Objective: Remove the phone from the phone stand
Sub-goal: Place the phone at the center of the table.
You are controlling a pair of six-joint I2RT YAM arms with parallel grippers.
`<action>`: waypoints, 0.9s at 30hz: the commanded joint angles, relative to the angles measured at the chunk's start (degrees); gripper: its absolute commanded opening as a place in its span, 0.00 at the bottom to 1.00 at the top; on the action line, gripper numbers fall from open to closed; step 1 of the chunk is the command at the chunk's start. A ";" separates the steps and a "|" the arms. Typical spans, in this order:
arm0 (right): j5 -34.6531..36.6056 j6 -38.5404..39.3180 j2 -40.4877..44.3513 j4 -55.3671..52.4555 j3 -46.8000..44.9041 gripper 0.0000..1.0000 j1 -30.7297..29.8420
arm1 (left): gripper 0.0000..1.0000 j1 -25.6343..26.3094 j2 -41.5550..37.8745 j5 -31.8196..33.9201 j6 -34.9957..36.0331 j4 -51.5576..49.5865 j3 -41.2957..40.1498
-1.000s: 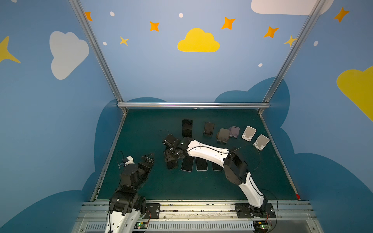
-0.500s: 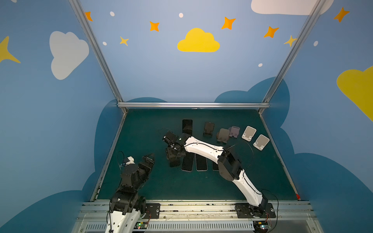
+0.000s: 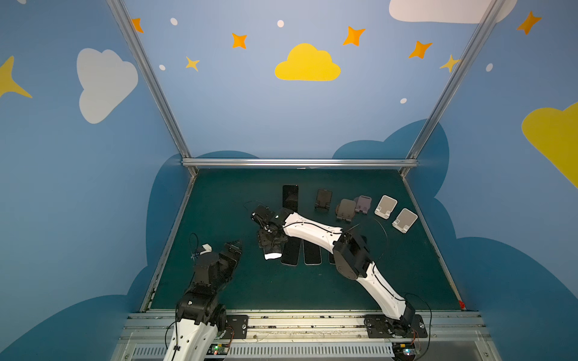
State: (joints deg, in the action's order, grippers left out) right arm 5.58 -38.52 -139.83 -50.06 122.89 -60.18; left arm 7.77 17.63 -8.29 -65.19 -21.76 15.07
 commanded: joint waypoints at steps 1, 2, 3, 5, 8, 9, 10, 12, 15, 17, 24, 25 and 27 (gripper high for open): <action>3.10 0.99 -3.12 -2.58 1.65 0.74 0.24 | 1.00 -0.28 0.91 0.62 1.02 2.49 0.13; 3.47 0.97 -3.69 -2.53 2.22 0.75 0.26 | 1.00 -0.27 1.09 0.80 1.24 2.53 0.22; 3.62 0.80 -4.14 -2.73 2.77 0.74 0.27 | 1.00 -0.25 1.18 0.95 1.25 2.75 0.18; 3.91 -0.70 -5.01 -2.74 3.23 0.75 0.40 | 1.00 -0.28 1.28 1.15 1.20 3.34 -0.04; 3.55 -1.48 -6.34 -2.32 3.75 0.75 0.44 | 1.00 -0.27 1.44 1.26 1.37 3.39 -0.09; 3.40 -1.61 -6.56 -2.24 3.84 0.75 0.42 | 1.00 -0.30 1.51 1.26 1.46 3.42 -0.04; 3.16 -1.81 -6.83 -2.15 3.88 0.75 0.42 | 1.00 -0.24 1.66 1.26 1.62 3.48 -0.04; 2.95 -1.97 -7.21 -1.97 3.93 0.76 0.42 | 1.00 -0.29 1.79 1.26 1.88 3.39 0.08; 3.19 -1.88 -8.05 -1.79 4.02 0.77 0.33 | 1.00 -0.30 1.80 1.35 1.66 3.52 0.05; 4.33 -2.08 -8.88 -1.72 4.02 0.76 0.03 | 1.00 -0.30 1.71 1.53 1.34 3.30 0.04; 5.83 -2.47 -8.35 -2.00 1.96 0.78 -0.72 | 1.00 -0.29 1.62 1.62 2.34 2.28 0.38; 5.54 -2.43 -8.23 -1.97 1.74 0.79 -0.72 | 1.00 -0.30 1.54 1.62 2.26 2.12 0.35; 5.47 -2.30 -8.10 -2.04 1.63 0.79 -0.73 | 1.00 -0.26 1.36 1.61 1.93 2.20 0.24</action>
State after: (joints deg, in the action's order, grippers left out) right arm 11.38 -40.25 -144.07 -51.79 127.52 -61.52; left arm 7.75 19.38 -7.33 -64.10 -19.11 15.07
